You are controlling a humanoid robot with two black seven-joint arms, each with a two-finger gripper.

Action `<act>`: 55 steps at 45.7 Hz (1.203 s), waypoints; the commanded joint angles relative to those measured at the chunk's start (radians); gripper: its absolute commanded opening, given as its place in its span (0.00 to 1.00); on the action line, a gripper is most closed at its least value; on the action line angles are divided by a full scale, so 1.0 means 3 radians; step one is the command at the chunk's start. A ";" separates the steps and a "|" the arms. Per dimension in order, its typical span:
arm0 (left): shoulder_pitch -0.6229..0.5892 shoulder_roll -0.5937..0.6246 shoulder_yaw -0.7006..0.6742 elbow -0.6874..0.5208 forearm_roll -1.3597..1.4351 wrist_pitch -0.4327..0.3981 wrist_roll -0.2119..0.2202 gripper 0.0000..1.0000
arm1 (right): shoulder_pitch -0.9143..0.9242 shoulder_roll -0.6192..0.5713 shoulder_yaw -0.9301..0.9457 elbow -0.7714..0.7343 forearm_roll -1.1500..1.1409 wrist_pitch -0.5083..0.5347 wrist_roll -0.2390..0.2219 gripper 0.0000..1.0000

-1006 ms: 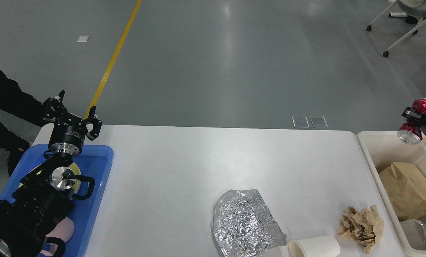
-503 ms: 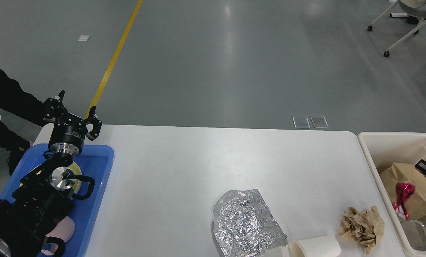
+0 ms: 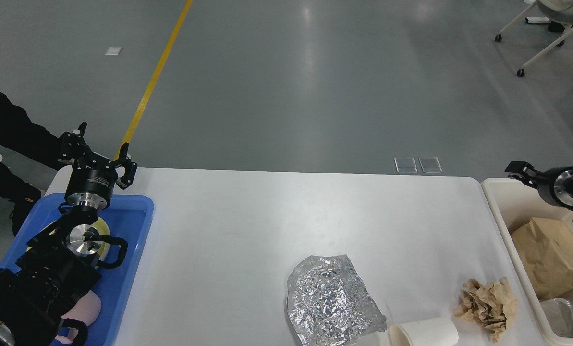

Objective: Tidy desktop
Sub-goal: 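Lower the right gripper onto the crumpled brown paper near the bin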

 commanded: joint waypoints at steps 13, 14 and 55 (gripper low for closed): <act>0.0000 0.0000 0.0000 0.0002 0.0000 0.0000 0.0000 0.96 | 0.1790 0.0067 -0.0338 0.1135 0.0022 0.1448 -0.0021 1.00; 0.0000 0.0000 0.0000 0.0002 0.0000 0.0000 0.0000 0.96 | 0.1902 0.0088 -0.0343 0.1186 0.0022 0.1565 -0.0021 1.00; 0.0010 0.0000 0.0000 0.0002 0.0000 0.0000 0.0000 0.96 | 0.0237 -0.0045 -0.0962 0.0598 -0.0039 0.1489 -0.0032 1.00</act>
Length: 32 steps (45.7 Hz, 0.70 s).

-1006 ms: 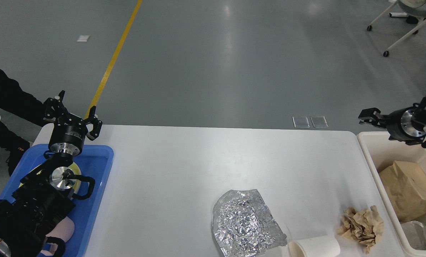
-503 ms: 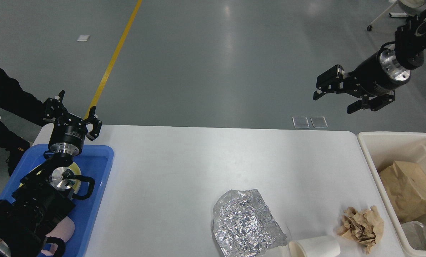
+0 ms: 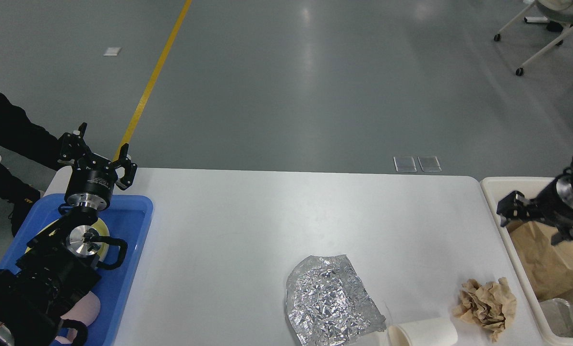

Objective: Tidy desktop
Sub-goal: 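Lower the right gripper onto the crumpled brown paper near the bin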

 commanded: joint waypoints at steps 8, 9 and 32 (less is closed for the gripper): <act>0.0000 0.0000 0.0000 -0.0003 0.0000 0.0001 0.0000 0.96 | -0.0439 -0.0042 0.0137 0.0025 0.0010 0.0010 0.0004 1.00; 0.0000 0.0000 0.0000 -0.0003 0.0000 0.0001 0.0000 0.96 | -0.0449 -0.0037 0.0152 0.0025 0.0010 0.0010 0.0004 1.00; 0.0000 0.0000 0.0000 0.0003 0.0000 0.0001 0.0000 0.96 | -0.0689 -0.0012 0.0633 0.0071 0.0031 0.0097 0.0010 1.00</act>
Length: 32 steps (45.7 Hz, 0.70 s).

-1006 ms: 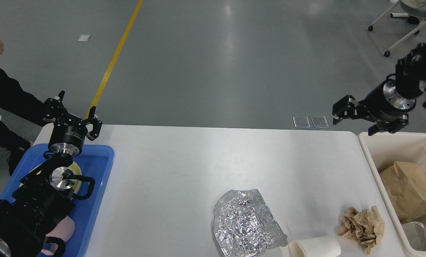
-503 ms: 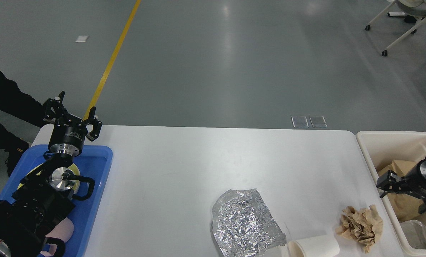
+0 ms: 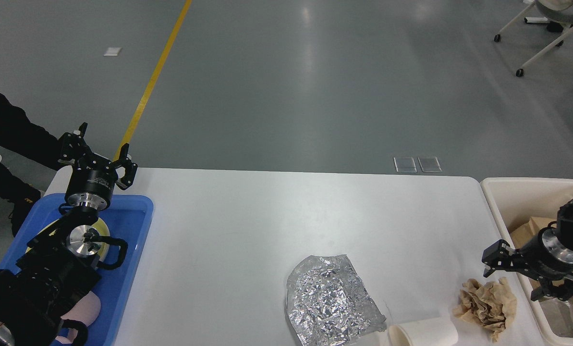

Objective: Tidy desktop
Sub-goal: 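Lower the right gripper onto the crumpled brown paper near the bin, then grasp the crumpled brown paper, lift it and drop it in the bin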

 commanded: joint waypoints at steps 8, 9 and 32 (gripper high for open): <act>0.0000 0.0000 0.0000 -0.0001 0.0000 0.0004 0.0000 0.96 | -0.0459 0.0018 0.0364 -0.0058 -0.0012 -0.0032 0.0001 1.00; 0.0000 0.0000 0.0000 0.0004 0.0000 -0.0001 0.0000 0.96 | -0.0469 0.0028 0.0374 -0.0063 -0.0012 -0.0037 0.0001 1.00; 0.0000 0.0000 0.0000 -0.0001 0.0000 0.0004 0.0000 0.96 | -0.0643 0.0151 0.0395 0.0044 -0.0007 -0.0993 -0.0004 0.61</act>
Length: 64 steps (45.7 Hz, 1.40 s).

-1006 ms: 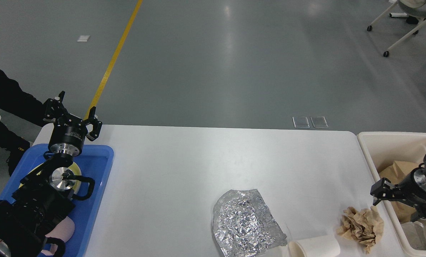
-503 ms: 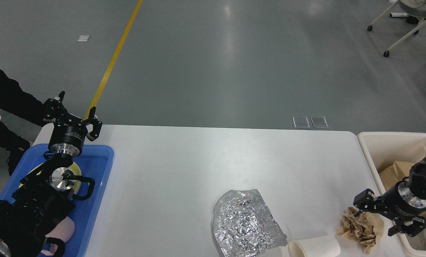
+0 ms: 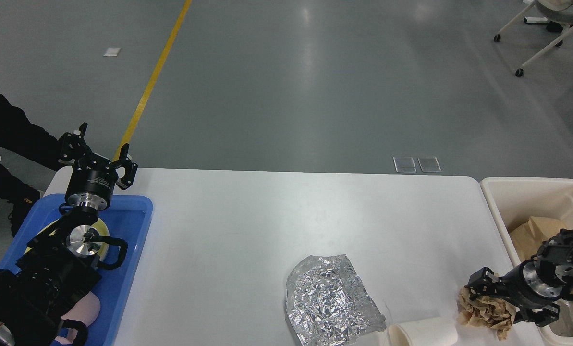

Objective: Tidy desktop
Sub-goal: 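Grasp the crumpled brown paper, lift it and drop it in the bin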

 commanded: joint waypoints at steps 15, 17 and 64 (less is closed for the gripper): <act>0.0000 0.0000 0.0000 0.0000 0.0000 0.0002 0.0000 0.96 | 0.0317 -0.0030 0.0037 0.0167 0.0002 -0.0189 -0.0009 0.00; 0.0000 0.0000 0.0000 0.0000 0.0000 0.0002 -0.0005 0.96 | 0.0399 -0.0035 0.0038 0.0177 -0.0004 -0.0189 -0.0009 0.00; 0.0000 0.0000 0.0000 0.0000 0.0000 0.0002 0.0000 0.96 | 0.2007 -0.0225 -0.0295 -0.0174 0.0042 0.0262 -0.0009 0.00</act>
